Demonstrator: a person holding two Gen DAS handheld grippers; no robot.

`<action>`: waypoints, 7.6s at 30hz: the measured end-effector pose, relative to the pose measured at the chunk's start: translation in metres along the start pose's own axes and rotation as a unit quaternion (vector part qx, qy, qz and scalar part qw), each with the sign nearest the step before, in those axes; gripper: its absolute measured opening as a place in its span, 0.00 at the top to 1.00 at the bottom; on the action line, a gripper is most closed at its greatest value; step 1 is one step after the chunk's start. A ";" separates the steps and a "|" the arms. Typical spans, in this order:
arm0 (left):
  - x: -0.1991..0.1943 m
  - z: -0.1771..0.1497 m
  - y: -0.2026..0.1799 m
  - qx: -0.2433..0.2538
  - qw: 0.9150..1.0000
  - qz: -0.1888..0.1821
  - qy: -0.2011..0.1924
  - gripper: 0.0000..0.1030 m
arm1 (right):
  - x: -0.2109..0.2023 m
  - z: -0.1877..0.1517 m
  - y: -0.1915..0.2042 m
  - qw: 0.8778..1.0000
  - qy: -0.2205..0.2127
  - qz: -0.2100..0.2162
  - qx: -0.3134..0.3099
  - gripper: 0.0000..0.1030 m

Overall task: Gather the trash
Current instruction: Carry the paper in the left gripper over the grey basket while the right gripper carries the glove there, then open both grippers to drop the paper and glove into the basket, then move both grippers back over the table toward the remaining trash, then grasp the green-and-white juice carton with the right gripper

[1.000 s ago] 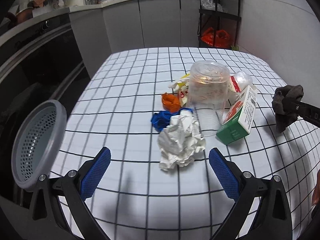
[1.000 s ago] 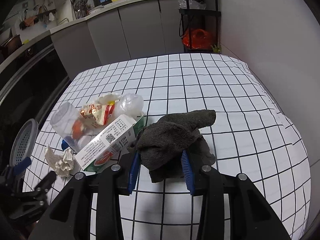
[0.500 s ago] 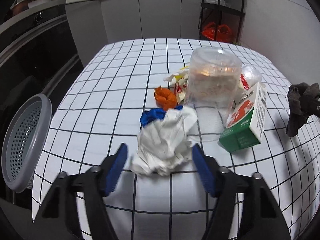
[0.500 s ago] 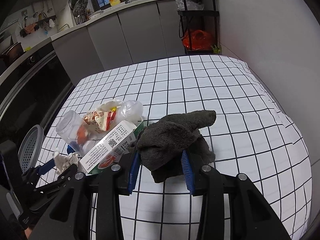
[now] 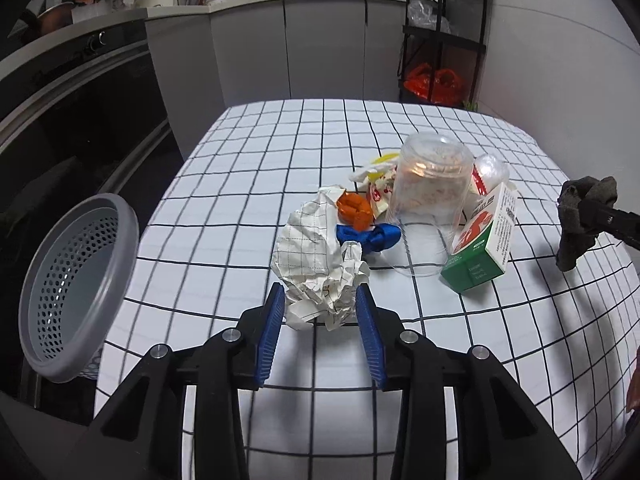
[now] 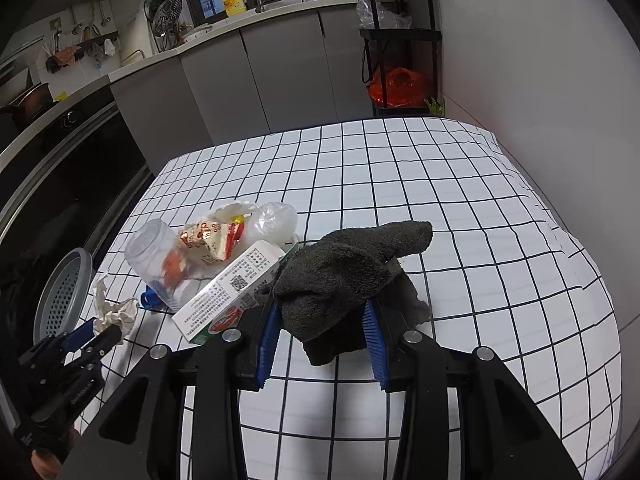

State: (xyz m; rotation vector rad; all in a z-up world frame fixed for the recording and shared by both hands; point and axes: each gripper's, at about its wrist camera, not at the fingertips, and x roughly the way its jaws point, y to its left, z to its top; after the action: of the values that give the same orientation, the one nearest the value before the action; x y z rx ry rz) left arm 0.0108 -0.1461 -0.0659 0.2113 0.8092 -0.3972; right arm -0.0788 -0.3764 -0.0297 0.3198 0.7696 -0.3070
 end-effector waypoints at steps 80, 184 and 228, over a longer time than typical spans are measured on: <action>-0.040 -0.003 0.319 -0.158 0.977 0.145 0.009 0.40 | 0.093 -0.012 0.387 0.946 0.067 0.244 -0.205 0.43; 0.005 0.023 0.065 -0.025 0.999 0.037 0.003 0.27 | 0.079 0.002 0.064 0.992 0.093 0.027 0.082 0.30; 0.002 0.022 0.069 -0.021 0.999 0.040 -0.002 0.26 | 0.073 -0.013 0.060 0.990 0.087 -0.053 0.098 0.30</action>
State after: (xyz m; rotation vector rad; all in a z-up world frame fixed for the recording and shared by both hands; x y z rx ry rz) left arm 0.0555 -0.0908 -0.0503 0.2032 0.8022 -0.3046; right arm -0.0141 -0.3276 -0.0812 0.4963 0.9322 -0.4606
